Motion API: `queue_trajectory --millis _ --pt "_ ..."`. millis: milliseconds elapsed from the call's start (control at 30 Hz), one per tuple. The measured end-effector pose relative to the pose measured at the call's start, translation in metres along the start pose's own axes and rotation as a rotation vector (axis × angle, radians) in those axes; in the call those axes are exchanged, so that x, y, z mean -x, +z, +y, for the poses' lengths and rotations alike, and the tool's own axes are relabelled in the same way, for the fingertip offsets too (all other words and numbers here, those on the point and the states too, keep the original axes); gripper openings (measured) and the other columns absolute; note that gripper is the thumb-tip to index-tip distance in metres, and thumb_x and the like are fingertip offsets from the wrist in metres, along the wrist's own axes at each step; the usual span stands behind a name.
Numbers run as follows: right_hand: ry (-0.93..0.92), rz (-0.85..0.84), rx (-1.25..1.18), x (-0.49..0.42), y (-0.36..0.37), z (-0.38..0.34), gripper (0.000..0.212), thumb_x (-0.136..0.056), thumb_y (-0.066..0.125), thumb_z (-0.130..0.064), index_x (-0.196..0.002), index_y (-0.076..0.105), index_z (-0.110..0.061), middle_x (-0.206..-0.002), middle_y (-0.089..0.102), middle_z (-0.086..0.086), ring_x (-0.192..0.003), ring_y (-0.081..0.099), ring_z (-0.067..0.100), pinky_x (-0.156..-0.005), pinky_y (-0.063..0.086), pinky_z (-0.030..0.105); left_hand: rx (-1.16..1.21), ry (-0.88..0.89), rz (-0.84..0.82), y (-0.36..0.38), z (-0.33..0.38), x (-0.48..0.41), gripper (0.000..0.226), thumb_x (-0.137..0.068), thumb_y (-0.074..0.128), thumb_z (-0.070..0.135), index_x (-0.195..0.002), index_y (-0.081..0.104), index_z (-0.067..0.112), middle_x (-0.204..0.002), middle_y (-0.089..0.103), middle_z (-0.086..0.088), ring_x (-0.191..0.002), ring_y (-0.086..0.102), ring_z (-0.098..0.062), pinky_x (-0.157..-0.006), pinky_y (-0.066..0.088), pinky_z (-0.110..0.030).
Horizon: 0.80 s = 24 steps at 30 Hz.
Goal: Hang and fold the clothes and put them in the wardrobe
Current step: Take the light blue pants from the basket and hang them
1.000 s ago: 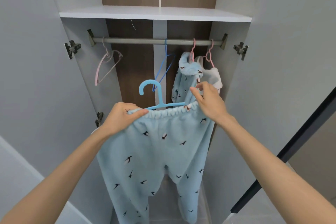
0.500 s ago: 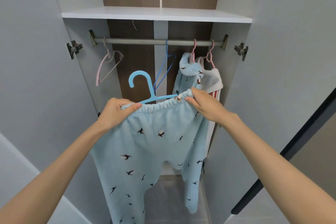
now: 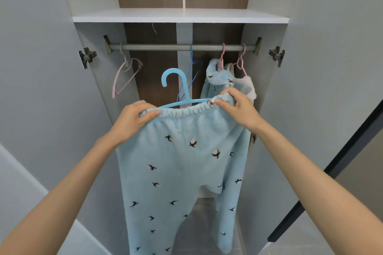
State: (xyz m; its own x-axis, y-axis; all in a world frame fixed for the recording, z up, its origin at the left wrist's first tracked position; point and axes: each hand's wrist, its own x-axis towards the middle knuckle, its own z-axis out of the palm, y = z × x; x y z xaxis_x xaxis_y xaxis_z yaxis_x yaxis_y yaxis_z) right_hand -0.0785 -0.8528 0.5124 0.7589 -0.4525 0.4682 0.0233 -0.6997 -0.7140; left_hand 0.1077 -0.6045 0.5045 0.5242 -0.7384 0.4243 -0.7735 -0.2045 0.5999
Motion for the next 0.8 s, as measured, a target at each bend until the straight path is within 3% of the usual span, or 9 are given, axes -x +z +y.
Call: queue_trajectory --millis 33,100,167,267,367,500,667,800 --pt "0.014 0.0 -0.024 -0.001 -0.003 -0.001 0.016 -0.088 0.065 -0.033 -0.079 0.054 -0.027 -0.07 0.052 -0.023 -0.072 0.048 -0.001 -0.082 0.04 0.037 -0.025 0.005 -0.002 -0.002 -0.005 -0.002 0.01 -0.088 0.061 0.04 -0.083 0.067 0.034 -0.086 0.06 0.003 -0.083 0.053 0.0 -0.081 0.04 -0.02" --pt "0.046 -0.002 -0.055 -0.002 -0.006 0.0 0.017 -0.088 0.066 -0.033 -0.079 0.055 -0.024 -0.068 0.051 -0.022 -0.068 0.047 -0.001 -0.077 0.037 0.03 -0.107 -0.004 0.025 -0.005 -0.013 -0.004 0.033 -0.083 0.05 0.058 -0.093 0.069 0.034 -0.095 0.061 0.007 -0.096 0.052 -0.007 -0.092 0.041 -0.037" --pt "0.068 0.008 -0.066 -0.004 -0.008 0.001 0.019 -0.086 0.066 -0.037 -0.081 0.056 -0.022 -0.068 0.052 -0.021 -0.068 0.047 0.0 -0.079 0.036 0.032 -0.171 -0.031 0.073 -0.005 -0.012 -0.005 0.037 -0.083 0.042 0.062 -0.103 0.065 0.041 -0.105 0.06 0.011 -0.105 0.049 -0.014 -0.097 0.037 -0.044" --pt "0.086 -0.004 -0.081 -0.004 -0.008 0.001 0.018 -0.086 0.067 -0.037 -0.079 0.057 -0.024 -0.07 0.053 -0.019 -0.069 0.048 0.001 -0.08 0.037 0.033 -0.256 0.034 0.057 0.003 0.005 -0.004 0.042 -0.087 0.04 0.057 -0.114 0.064 0.035 -0.1 0.057 0.017 -0.096 0.048 -0.009 -0.093 0.034 -0.038" --pt "0.086 -0.022 -0.056 -0.003 -0.008 -0.002 0.017 -0.087 0.067 -0.033 -0.077 0.055 -0.026 -0.072 0.052 -0.016 -0.069 0.047 0.001 -0.076 0.037 0.028 -0.3 0.093 0.016 0.012 0.01 -0.009 0.041 -0.092 0.039 0.051 -0.105 0.068 0.025 -0.081 0.061 0.013 -0.078 0.053 -0.014 -0.084 0.043 -0.042" --pt "0.098 -0.198 0.067 0.004 -0.014 -0.008 0.027 -0.09 0.061 -0.039 -0.089 0.057 -0.012 -0.079 0.053 -0.009 -0.072 0.048 0.005 -0.07 0.038 0.024 -0.279 0.064 0.033 0.018 0.008 -0.022 0.023 -0.098 0.05 0.019 -0.099 0.071 0.012 -0.09 0.067 -0.001 -0.084 0.053 -0.022 -0.08 0.037 -0.031" --pt "0.043 -0.345 0.16 0.016 -0.02 -0.012 0.019 -0.092 0.057 -0.043 -0.096 0.063 -0.025 -0.089 0.062 -0.009 -0.082 0.054 0.001 -0.071 0.041 0.019 -0.192 0.011 -0.009 0.021 0.014 -0.025 0.024 -0.099 0.045 0.015 -0.096 0.068 0.007 -0.09 0.061 -0.001 -0.088 0.049 -0.022 -0.079 0.03 -0.023" --pt "-0.012 -0.45 0.281 0.016 -0.016 -0.018 0.025 -0.094 0.054 -0.04 -0.099 0.061 -0.017 -0.095 0.056 0.002 -0.088 0.05 0.013 -0.079 0.039 0.027 -0.153 0.095 -0.037 0.029 0.028 -0.033 0.029 -0.097 0.045 0.024 -0.092 0.068 0.007 -0.085 0.06 -0.002 -0.082 0.052 -0.021 -0.08 0.032 -0.02"
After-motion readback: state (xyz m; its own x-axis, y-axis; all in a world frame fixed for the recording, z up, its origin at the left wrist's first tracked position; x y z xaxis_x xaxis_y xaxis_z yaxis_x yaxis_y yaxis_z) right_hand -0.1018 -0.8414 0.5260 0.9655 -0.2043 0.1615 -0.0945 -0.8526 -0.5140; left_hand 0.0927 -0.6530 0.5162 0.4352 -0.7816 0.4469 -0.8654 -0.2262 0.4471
